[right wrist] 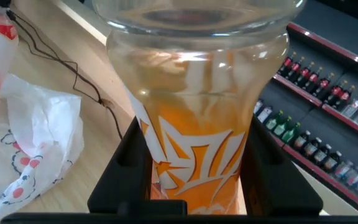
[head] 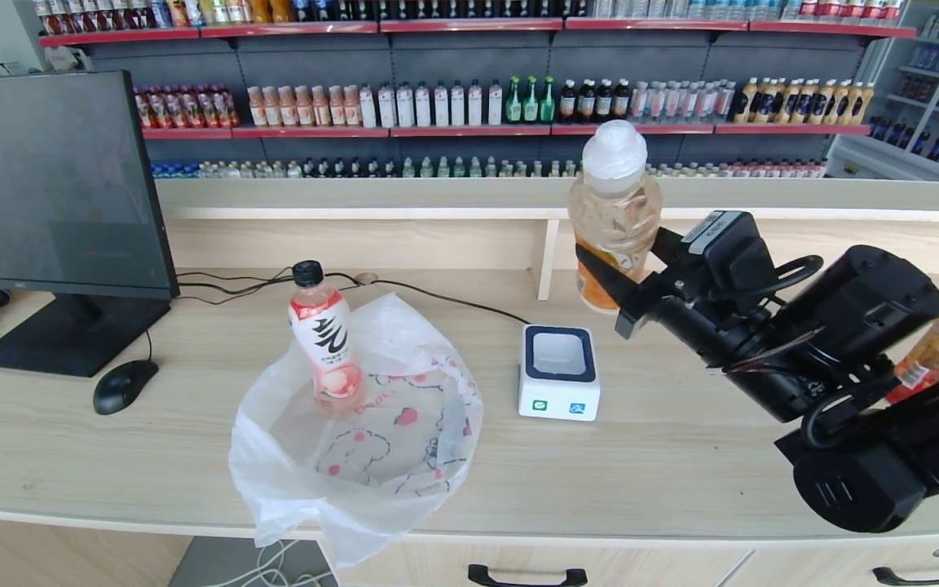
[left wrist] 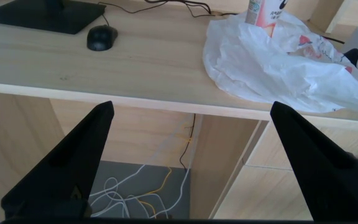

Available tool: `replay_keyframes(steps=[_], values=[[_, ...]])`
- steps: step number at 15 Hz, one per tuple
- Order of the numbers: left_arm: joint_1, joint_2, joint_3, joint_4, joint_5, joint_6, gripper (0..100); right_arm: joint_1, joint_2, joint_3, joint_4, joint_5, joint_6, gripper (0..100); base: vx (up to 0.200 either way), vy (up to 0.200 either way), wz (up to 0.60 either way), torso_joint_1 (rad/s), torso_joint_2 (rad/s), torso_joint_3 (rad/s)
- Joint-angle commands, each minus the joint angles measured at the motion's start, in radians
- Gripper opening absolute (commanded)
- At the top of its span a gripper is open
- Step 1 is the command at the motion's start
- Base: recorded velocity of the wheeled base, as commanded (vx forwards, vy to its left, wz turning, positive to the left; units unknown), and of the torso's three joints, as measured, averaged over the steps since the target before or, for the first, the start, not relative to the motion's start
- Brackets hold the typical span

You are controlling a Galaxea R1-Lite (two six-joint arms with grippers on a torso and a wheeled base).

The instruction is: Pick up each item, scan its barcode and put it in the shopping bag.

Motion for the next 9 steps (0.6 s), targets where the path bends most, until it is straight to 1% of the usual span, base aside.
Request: replay_keyframes(steps=[1, 2, 3, 4, 6, 7, 9], values=[[0.001, 0.002, 0.000, 0.000, 0.000, 0.000, 100, 0.008, -0.049, 0.006, -0.001, -0.059, 0.021, 0, 0.000, 0.000, 0.00, 0.000, 0.00, 0.000], [0.001, 0.002, 0.000, 0.000, 0.000, 0.000, 100, 0.012, -0.058, 0.008, -0.001, -0.114, 0.047, 0, 0.000, 0.000, 0.00, 0.000, 0.00, 0.000], [0.001, 0.000, 0.000, 0.000, 0.000, 0.000, 100, 0.015, -0.059, 0.006, -0.001, -0.138, 0.064, 0, 0.000, 0.000, 0.00, 0.000, 0.00, 0.000], [0.001, 0.002, 0.000, 0.000, 0.000, 0.000, 100, 0.019, -0.059, 0.005, -0.001, -0.189, 0.103, 0, 0.000, 0.000, 0.00, 0.000, 0.00, 0.000], [0.001, 0.000, 0.000, 0.000, 0.000, 0.000, 100, 0.019, -0.062, 0.006, -0.001, -0.255, 0.149, 0, 0.000, 0.000, 0.00, 0.000, 0.00, 0.000], [-0.001, 0.002, 0.000, 0.000, 0.000, 0.000, 100, 0.021, -0.062, 0.006, -0.001, -0.282, 0.173, 0, 0.000, 0.000, 0.00, 0.000, 0.00, 0.000], [0.001, 0.002, 0.000, 0.000, 0.000, 0.000, 100, 0.021, -0.061, 0.008, -0.001, -0.305, 0.222, 0, 0.000, 0.000, 0.00, 0.000, 0.00, 0.000]])
